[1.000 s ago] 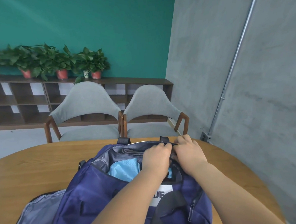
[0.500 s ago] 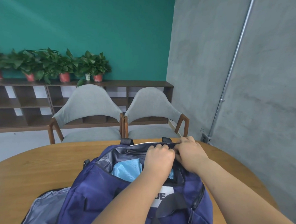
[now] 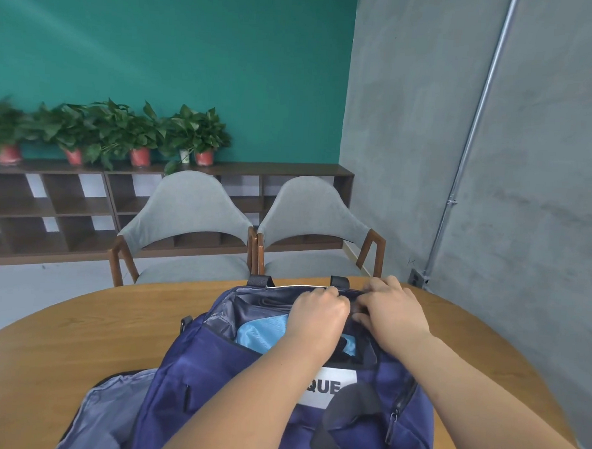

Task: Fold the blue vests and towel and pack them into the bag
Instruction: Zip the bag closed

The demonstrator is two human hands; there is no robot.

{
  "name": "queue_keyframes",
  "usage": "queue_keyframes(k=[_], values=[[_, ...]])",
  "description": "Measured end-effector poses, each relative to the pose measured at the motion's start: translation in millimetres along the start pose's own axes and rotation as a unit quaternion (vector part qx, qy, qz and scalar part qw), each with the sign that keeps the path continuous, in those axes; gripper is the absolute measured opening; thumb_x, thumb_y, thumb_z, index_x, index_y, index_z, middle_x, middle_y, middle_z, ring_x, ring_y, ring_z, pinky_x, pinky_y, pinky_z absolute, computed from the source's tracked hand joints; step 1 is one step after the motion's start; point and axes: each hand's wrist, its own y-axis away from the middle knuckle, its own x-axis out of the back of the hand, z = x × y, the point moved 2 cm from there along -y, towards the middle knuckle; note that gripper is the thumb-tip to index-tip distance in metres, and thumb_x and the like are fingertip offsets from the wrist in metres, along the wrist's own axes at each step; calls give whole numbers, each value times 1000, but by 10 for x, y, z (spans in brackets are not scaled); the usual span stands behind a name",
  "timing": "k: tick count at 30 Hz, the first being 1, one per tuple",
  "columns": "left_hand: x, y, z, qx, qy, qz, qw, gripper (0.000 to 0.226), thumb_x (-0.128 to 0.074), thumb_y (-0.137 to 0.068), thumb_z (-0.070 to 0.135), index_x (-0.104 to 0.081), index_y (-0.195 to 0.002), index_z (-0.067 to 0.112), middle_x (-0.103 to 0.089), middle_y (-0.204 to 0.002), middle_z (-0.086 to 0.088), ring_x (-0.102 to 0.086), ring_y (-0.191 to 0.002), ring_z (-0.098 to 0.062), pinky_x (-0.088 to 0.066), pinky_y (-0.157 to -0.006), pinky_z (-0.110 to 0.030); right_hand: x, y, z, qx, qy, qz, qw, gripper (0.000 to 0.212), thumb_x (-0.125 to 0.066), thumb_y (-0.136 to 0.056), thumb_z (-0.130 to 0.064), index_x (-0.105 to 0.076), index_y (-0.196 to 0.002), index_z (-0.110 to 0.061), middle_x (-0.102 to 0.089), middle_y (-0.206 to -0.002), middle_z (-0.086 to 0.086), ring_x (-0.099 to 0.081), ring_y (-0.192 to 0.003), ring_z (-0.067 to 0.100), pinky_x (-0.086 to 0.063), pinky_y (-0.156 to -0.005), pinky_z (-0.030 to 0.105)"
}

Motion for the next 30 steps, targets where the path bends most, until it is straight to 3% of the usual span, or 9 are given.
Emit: queue_keyframes(k=[3,10,14,17,21,23,26,30], values=[[-4,57,-61,1,-6,-13,1000,35,-66,-85,-9,-62,-117,4,-60,-121,-14,-61,-113,-37,-49,-85,-44,21,21,3,0,10,-4,1000,24,-61,-97,-55,-72,-110,-39,-54,-133,-12,-40,-126,21,-41,-96,37],[-20,142,-195,4,17,2,1000,32,-71,-85,-7,-63,-113,6,-61,-113,-14,-65,-101,-38,-50,-78,-43,47,62,-64,4,53,11,999,26,-65,-95,-50,-73,-115,-35,-54,-133,-6,-41,-126,24,-41,-97,39],[-13,103,-225,11,64,56,996,22,-77,-83,5,-65,-100,13,-68,-96,-8,-69,-86,-35,-50,-67,-43,36,17,-281,38,62,49,996,37,-84,-75,-49,-78,-103,-26,-63,-124,0,-53,-117,28,-51,-89,43],[-30,91,-277,23,85,87,992,12,-66,-91,6,-64,-101,12,-68,-99,-10,-67,-90,-35,-43,-68,-42,17,-17,-372,47,68,78,993,19,-88,-72,-34,-81,-88,-26,-66,-115,1,-54,-112,30,-51,-84,42],[-23,78,-442,58,51,58,995,13,-62,-93,5,-67,-103,13,-66,-101,-10,-67,-92,-35,-47,-70,-42,17,-35,-336,54,90,98,990,20,-95,-64,-29,-80,-78,-25,-68,-110,3,-57,-109,32,-50,-79,44],[23,101,-595,77,39,17,996,16,-63,-92,1,-67,-104,10,-65,-108,-13,-67,-97,-36,-49,-73,-42,9,-29,-238,48,101,94,989,22,-96,-63,-32,-81,-79,-26,-68,-111,3,-56,-110,33,-48,-78,45],[90,207,-845,89,9,10,996,23,-65,-85,-4,-59,-91,17,-61,-104,-9,-64,-89,-34,-42,-66,-39,-32,22,-55,22,117,69,990,22,-89,-73,-43,-81,-88,-28,-67,-115,2,-51,-118,34,-46,-83,45],[196,241,-871,63,-8,-16,998,32,-68,-89,-2,-61,-117,13,-62,-113,-10,-66,-102,-32,-45,-75,-36,11,30,-150,37,124,50,990,26,-82,-77,-42,-80,-98,-28,-61,-126,2,-46,-127,33,-43,-91,45]])
